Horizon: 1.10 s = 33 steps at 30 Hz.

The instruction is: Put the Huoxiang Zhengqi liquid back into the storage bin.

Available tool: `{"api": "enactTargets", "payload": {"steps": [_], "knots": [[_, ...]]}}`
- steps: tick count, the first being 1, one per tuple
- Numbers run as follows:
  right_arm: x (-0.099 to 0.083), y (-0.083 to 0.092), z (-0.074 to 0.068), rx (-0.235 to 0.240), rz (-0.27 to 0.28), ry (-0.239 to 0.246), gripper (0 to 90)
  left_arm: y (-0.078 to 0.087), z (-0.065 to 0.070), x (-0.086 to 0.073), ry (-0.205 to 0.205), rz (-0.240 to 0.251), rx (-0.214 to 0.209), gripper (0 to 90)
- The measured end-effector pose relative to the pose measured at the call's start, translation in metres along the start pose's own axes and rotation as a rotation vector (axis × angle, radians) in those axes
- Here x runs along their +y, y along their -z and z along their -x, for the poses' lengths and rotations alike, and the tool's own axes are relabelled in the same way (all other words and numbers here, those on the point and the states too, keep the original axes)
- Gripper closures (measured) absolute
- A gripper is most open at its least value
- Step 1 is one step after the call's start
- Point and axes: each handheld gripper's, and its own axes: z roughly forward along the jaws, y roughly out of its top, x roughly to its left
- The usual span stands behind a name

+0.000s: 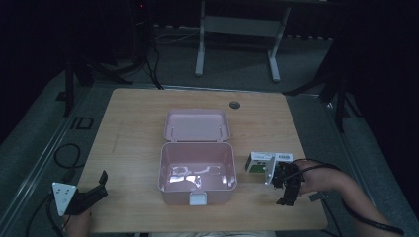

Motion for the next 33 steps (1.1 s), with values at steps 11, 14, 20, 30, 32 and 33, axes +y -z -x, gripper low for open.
{"api": "enactTargets", "payload": {"steps": [11,14,20,30,32,33], "knots": [[0.009,0.022,-0.001,-0.013,0.042,0.016,13.2,0.0,0.0,0.0,0.001,-0.001,-0.001,0.2],[0.011,0.032,0.001,-0.025,0.032,0.027,14.8,0.0,0.0,0.0,0.001,0.0,-0.001,0.2],[0.013,0.046,0.007,-0.055,0.019,0.04,17.9,0.0,0.0,0.0,0.003,0.0,-0.002,0.2],[0.013,0.063,0.029,-0.117,0.015,0.044,22.9,0.0,0.0,0.0,0.005,0.0,-0.003,0.2],[0.013,0.064,0.031,-0.117,0.016,0.044,22.9,0.0,-0.001,0.0,0.005,0.0,-0.003,0.2],[0.013,0.064,0.035,-0.121,0.018,0.042,23.4,0.0,-0.001,0.0,0.005,-0.001,-0.003,0.2]]}}
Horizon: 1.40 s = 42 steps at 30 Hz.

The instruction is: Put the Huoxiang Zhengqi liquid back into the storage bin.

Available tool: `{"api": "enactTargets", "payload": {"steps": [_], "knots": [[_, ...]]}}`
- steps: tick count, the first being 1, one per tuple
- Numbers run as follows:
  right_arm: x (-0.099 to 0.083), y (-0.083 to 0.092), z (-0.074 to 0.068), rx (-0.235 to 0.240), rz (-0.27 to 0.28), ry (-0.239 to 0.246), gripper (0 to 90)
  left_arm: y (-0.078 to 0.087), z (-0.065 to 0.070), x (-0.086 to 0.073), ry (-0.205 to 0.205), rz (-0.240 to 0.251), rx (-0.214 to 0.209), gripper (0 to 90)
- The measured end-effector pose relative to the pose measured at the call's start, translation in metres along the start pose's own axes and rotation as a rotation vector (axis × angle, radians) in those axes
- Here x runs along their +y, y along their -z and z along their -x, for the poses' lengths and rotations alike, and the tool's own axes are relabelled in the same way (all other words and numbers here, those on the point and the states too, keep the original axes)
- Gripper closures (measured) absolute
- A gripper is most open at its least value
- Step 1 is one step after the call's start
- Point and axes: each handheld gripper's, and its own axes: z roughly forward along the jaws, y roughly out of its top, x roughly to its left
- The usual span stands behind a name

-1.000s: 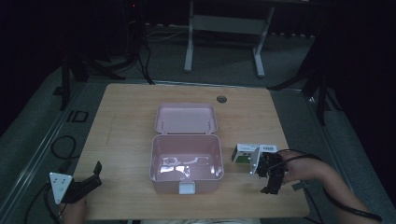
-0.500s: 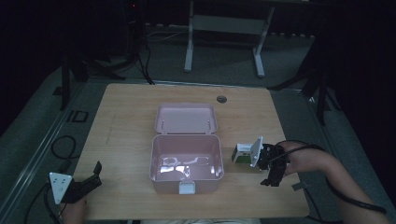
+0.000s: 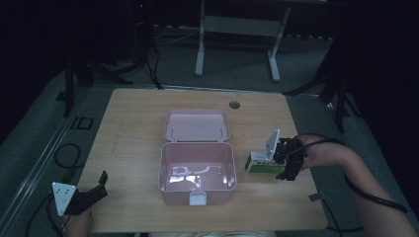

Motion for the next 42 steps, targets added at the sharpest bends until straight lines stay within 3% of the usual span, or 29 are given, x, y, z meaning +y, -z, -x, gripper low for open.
{"api": "enactTargets", "payload": {"steps": [6,17,35,42], "knots": [[-0.002,-0.004,0.015,0.002,0.0,-0.025,25.2,0.0,0.0,0.0,0.001,-0.001,0.0,0.2],[-0.002,-0.019,0.042,0.048,-0.023,-0.079,30.3,0.0,0.0,0.0,0.002,0.0,-0.002,0.2],[0.0,-0.051,0.051,0.085,-0.063,-0.113,33.2,0.0,0.0,0.0,0.0,-0.001,-0.003,0.2],[-0.001,-0.061,0.052,0.089,-0.072,-0.123,40.9,0.0,0.0,0.0,-0.001,0.0,-0.004,0.2]]}}
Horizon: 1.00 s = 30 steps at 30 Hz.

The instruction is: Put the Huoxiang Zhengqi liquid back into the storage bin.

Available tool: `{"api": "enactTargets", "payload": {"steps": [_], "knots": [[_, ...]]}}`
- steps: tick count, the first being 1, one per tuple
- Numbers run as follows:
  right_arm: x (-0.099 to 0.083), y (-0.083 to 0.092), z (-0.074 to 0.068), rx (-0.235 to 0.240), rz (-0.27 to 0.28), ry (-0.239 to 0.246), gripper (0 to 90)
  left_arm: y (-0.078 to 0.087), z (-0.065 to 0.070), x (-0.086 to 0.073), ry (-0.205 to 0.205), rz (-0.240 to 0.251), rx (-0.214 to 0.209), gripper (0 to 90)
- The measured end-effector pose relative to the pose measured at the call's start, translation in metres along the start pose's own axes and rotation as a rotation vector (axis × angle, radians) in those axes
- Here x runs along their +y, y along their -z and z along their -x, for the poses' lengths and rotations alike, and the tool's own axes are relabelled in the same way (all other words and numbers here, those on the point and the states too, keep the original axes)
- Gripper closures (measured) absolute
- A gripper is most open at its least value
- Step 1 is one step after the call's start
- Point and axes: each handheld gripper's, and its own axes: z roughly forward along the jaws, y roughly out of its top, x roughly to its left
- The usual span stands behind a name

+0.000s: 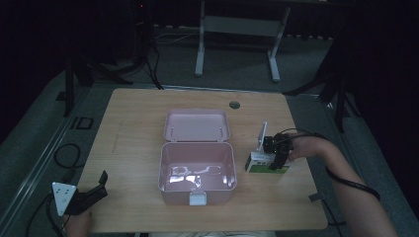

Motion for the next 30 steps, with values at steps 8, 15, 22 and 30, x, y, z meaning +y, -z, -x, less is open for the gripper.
{"api": "enactTargets", "payload": {"steps": [8,15,22,30], "knots": [[0.003,-0.007,0.003,-0.005,-0.015,-0.006,51.7,0.0,0.0,0.0,0.0,0.0,0.0,0.2],[0.004,-0.011,0.004,-0.014,-0.035,0.001,58.5,0.0,0.0,0.0,0.0,0.0,-0.001,0.2],[0.004,-0.009,0.005,-0.023,-0.052,-0.016,61.2,0.0,0.0,0.0,0.0,0.0,0.0,0.2],[0.0,0.001,0.003,-0.033,-0.047,-0.022,61.5,0.0,0.0,0.0,0.001,-0.001,0.0,0.2]]}}
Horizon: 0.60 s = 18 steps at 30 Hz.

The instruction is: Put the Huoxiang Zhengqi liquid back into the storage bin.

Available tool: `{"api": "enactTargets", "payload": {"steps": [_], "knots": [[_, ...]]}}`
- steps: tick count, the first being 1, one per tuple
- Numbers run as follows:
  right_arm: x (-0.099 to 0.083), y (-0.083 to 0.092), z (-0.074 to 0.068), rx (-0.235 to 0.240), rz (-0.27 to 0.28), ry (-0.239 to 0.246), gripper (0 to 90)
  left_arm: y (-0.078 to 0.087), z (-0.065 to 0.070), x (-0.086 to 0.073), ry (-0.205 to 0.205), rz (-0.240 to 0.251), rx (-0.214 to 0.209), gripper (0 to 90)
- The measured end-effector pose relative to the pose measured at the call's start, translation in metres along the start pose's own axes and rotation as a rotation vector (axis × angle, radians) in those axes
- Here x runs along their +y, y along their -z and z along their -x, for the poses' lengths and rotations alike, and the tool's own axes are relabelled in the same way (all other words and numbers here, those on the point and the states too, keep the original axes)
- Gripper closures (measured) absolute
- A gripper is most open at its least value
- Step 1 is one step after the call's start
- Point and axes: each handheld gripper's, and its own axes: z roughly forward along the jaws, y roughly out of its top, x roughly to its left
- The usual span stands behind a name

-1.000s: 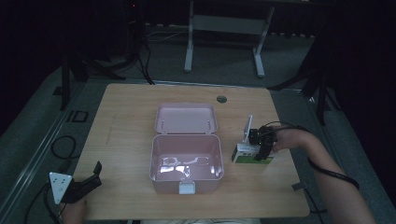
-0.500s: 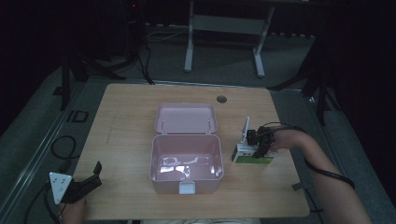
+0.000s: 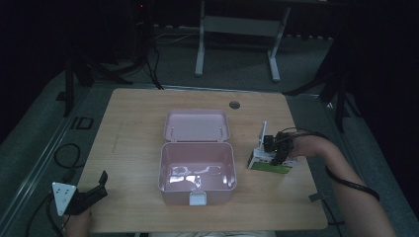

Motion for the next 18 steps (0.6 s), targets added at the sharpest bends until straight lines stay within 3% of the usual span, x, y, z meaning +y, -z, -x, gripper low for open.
{"api": "enactTargets", "payload": {"steps": [4,10,18], "knots": [[0.0,0.009,-0.002,0.045,-0.021,-0.01,61.5,0.0,0.0,0.0,-0.001,0.001,0.001,0.2],[0.001,0.019,-0.007,0.02,-0.029,0.014,61.5,0.0,0.0,0.0,0.0,0.0,0.001,0.2],[0.002,0.038,-0.022,0.032,-0.017,0.02,61.5,0.0,0.0,0.0,-0.001,0.001,0.002,0.2]]}}
